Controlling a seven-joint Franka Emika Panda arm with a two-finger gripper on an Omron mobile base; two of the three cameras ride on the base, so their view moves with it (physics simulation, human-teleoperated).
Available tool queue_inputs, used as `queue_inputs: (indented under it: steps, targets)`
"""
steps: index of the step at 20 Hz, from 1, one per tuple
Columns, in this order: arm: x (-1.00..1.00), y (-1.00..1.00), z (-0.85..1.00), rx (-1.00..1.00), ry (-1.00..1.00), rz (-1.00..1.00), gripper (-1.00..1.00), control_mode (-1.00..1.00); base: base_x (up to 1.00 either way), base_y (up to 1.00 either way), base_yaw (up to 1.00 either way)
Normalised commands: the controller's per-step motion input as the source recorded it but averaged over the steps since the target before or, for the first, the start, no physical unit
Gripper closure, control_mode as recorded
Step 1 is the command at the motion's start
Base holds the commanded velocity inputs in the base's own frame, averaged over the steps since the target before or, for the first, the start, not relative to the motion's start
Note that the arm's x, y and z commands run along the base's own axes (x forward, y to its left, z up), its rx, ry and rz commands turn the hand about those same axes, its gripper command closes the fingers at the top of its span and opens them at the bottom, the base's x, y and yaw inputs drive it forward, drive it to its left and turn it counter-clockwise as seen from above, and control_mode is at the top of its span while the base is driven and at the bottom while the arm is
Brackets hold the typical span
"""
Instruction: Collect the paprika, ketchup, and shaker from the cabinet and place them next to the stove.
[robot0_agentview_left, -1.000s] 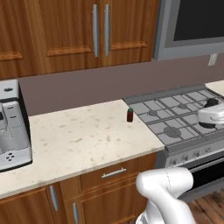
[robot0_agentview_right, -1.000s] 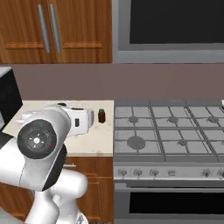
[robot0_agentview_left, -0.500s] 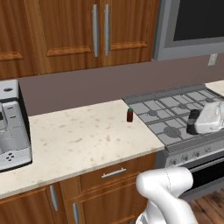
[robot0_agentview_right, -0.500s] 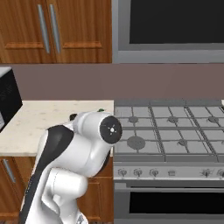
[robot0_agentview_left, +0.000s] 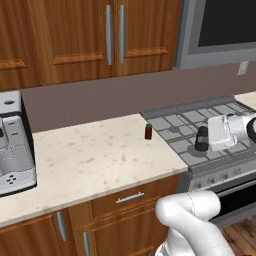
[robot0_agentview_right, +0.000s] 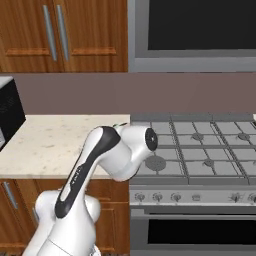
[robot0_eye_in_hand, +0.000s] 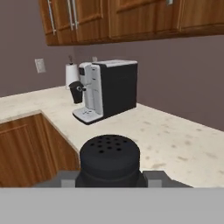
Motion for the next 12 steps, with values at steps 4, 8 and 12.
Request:
queue_inputs:
  steps: [4,8,12]
  targets:
    - [0.57,0.00,-0.55,0.00,0.02,0.24,1.00,-1.00,0.00,0.00,0.00]
    - [0.50,0.00,-0.56,0.00,0.02,0.22,1.00,-1.00,0.00,0.00,0.00]
    - [0.47,0.00,-0.45,0.00,0.01,0.18,1.00,-1.00,0.00,0.00,0.00]
